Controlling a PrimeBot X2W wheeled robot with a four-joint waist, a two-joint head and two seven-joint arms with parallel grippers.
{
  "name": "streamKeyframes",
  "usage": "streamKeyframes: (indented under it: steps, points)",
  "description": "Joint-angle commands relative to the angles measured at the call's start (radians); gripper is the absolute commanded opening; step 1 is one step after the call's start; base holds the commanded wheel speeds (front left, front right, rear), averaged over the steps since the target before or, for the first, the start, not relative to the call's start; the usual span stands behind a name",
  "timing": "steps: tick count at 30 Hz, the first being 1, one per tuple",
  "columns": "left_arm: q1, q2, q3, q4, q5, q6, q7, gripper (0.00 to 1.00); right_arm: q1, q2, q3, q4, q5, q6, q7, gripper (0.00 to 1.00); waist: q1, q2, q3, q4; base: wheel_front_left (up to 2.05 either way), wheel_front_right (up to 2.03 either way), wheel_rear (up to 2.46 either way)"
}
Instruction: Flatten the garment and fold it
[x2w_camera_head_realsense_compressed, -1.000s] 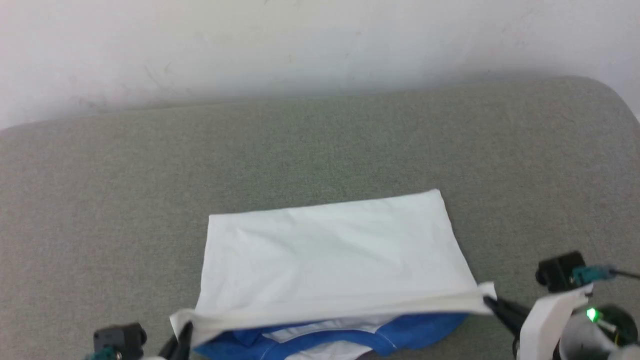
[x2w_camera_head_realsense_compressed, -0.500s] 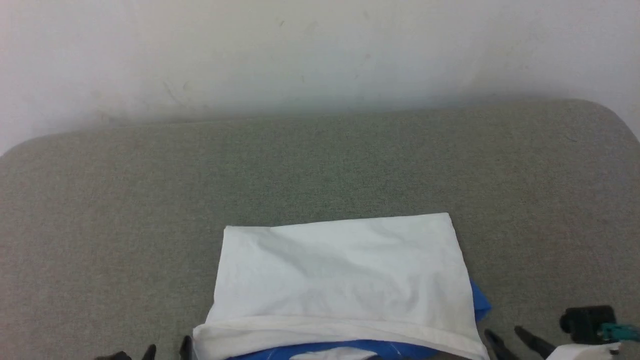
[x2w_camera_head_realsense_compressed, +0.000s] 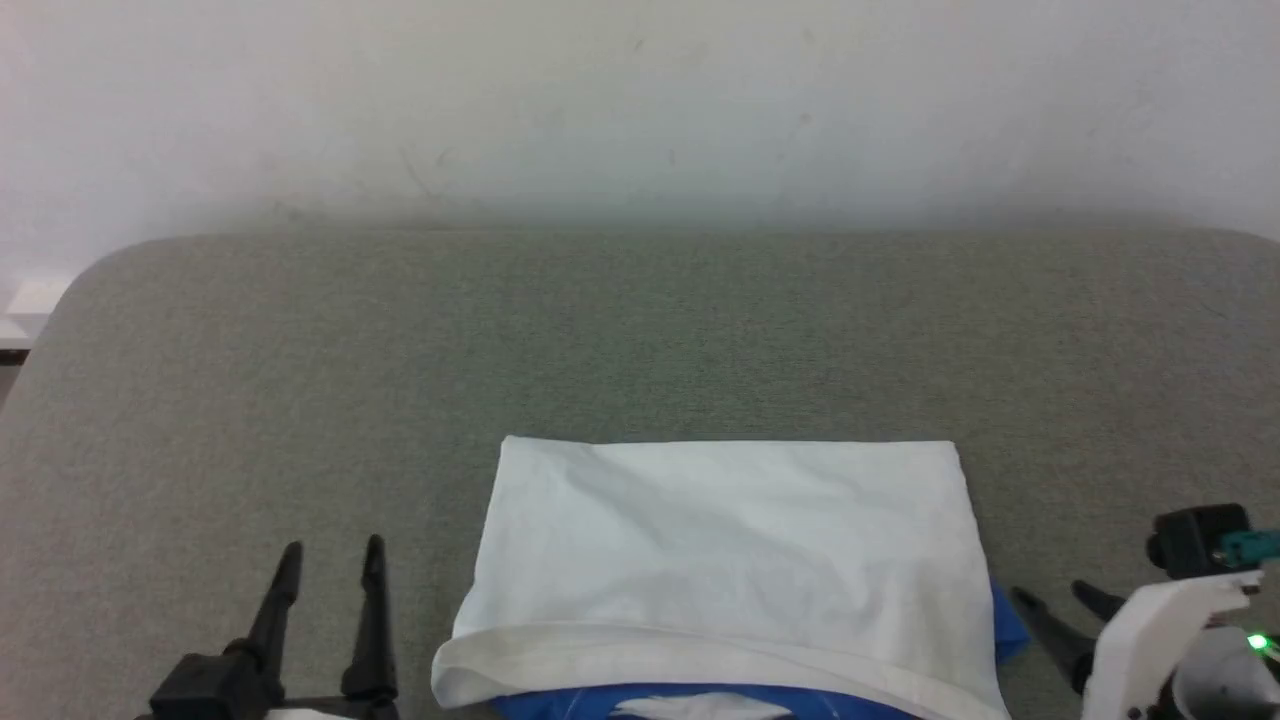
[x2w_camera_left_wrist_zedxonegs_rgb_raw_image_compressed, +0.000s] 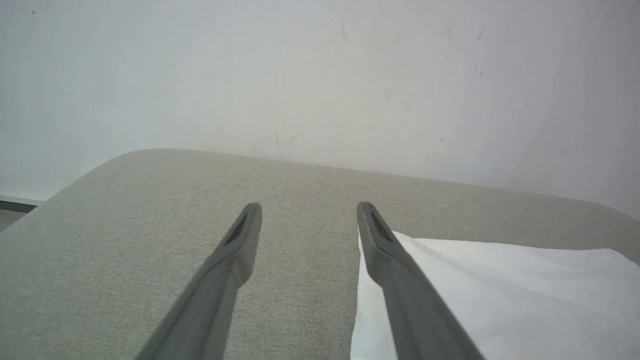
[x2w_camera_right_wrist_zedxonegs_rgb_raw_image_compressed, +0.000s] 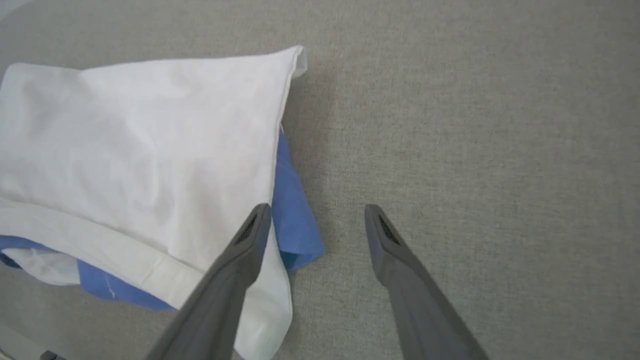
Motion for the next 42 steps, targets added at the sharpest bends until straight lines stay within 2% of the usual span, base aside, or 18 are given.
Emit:
streamKeyframes:
  steps: [1, 8, 15, 16, 17, 18, 19, 26, 33, 42]
  points:
    - [-0.014, -0.009, -0.004, -0.002, 0.016, -0.010, -0.005, 1.00, -0.027, -0.001, 0.019, 0.024, 0.009, -0.001, 0.009, 1.00, -0.0001, -0.0001, 0.010, 0.026, 0.00, 0.00, 0.00]
    - [-0.049, -0.064, -0.023, -0.004, 0.093, -0.063, -0.006, 1.00, -0.148, 0.005, 0.103, 0.235, 0.068, -0.001, 0.035, 1.00, -0.0001, -0.0001, 0.021, 0.091, 0.00, 0.00, 0.00]
    - [-0.058, -0.097, -0.009, 0.012, 0.132, -0.087, -0.006, 1.00, -0.199, 0.035, 0.199, 0.420, 0.165, -0.001, 0.116, 1.00, -0.0001, -0.0001, 0.020, 0.108, 0.00, 0.00, 0.00]
    - [-0.057, -0.101, -0.006, 0.014, 0.135, -0.090, -0.006, 1.00, -0.201, 0.040, 0.210, 0.441, 0.179, -0.001, 0.138, 0.89, -0.0001, -0.0001, 0.018, 0.108, 0.00, 0.00, 0.00]
    - [-0.055, -0.104, -0.002, 0.016, 0.138, -0.093, -0.006, 1.00, -0.202, 0.045, 0.220, 0.460, 0.193, -0.001, 0.163, 0.45, -0.0001, -0.0001, 0.015, 0.107, 0.00, 0.00, 0.00]
    - [-0.053, -0.107, 0.001, 0.017, 0.140, -0.096, -0.006, 1.00, -0.205, 0.049, 0.228, 0.471, 0.204, -0.001, 0.182, 0.26, -0.0001, -0.0001, 0.013, 0.106, 0.00, 0.00, 0.00]
    - [-0.051, -0.110, 0.004, 0.019, 0.142, -0.098, -0.006, 1.00, -0.209, 0.050, 0.234, 0.479, 0.213, -0.001, 0.194, 0.00, -0.0001, -0.0001, 0.011, 0.104, 0.00, 0.00, 0.00]
    - [-0.035, -0.116, 0.015, 0.041, 0.143, -0.117, -0.006, 1.00, -0.236, 0.028, 0.253, 0.460, 0.247, -0.001, 0.187, 0.00, -0.0001, -0.0001, -0.011, 0.085, 0.00, 0.00, 0.00]
    - [-0.007, -0.101, 0.023, 0.055, 0.142, -0.114, -0.005, 1.00, -0.203, -0.058, 0.239, 0.360, 0.242, -0.001, 0.091, 0.00, -0.0001, -0.0001, -0.058, 0.058, 0.00, 0.00, 0.00]
    - [0.023, -0.088, 0.019, 0.054, 0.130, -0.106, 0.035, 1.00, -0.110, -0.184, 0.074, 0.382, 0.158, -0.001, 0.079, 0.00, -0.0001, -0.0001, -0.091, 0.028, 0.00, 0.00, 0.00]
